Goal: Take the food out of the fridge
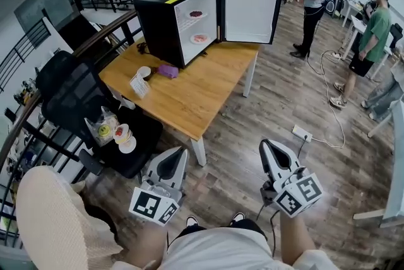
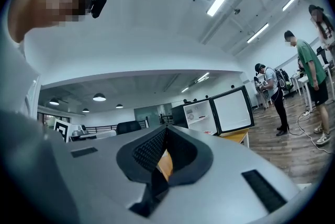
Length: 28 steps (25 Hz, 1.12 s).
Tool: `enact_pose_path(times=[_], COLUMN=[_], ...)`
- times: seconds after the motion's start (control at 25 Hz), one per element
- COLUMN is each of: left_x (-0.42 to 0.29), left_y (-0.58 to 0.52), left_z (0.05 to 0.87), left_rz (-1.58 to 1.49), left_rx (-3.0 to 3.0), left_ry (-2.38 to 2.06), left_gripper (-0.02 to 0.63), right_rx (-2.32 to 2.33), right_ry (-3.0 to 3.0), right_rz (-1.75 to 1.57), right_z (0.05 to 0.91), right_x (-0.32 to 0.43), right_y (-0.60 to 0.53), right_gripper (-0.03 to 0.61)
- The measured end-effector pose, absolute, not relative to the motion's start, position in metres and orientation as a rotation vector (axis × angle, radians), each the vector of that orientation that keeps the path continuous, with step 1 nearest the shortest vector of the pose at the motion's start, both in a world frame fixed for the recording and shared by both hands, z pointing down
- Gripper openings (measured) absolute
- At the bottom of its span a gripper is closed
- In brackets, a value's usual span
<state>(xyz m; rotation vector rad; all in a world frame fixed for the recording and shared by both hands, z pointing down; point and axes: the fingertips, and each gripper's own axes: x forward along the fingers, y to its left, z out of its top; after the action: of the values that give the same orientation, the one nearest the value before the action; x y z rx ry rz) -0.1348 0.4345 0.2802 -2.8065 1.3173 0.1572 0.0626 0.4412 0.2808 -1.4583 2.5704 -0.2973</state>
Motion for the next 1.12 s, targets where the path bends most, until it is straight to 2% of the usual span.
enact_pose_path(times=[0.56,1.12], left_x=[-0.055,-0.023], left_y=[0.414,0.289], left_z=[0.288,0.299], left_rz=[0.102,0.134], left_rx=[-2.756,-2.79], left_ry=[1.448,1.402], left_gripper=[0.008,0.008], right_rx=[-1.329,-1.357], right_ry=[2.683,2.69], right_rz=[-0.252,-0.296], right_z=[0.291,0.3], right_x=[0.131,0.16], right_y=[0.399,0.285], right_gripper=[0.02,0.02])
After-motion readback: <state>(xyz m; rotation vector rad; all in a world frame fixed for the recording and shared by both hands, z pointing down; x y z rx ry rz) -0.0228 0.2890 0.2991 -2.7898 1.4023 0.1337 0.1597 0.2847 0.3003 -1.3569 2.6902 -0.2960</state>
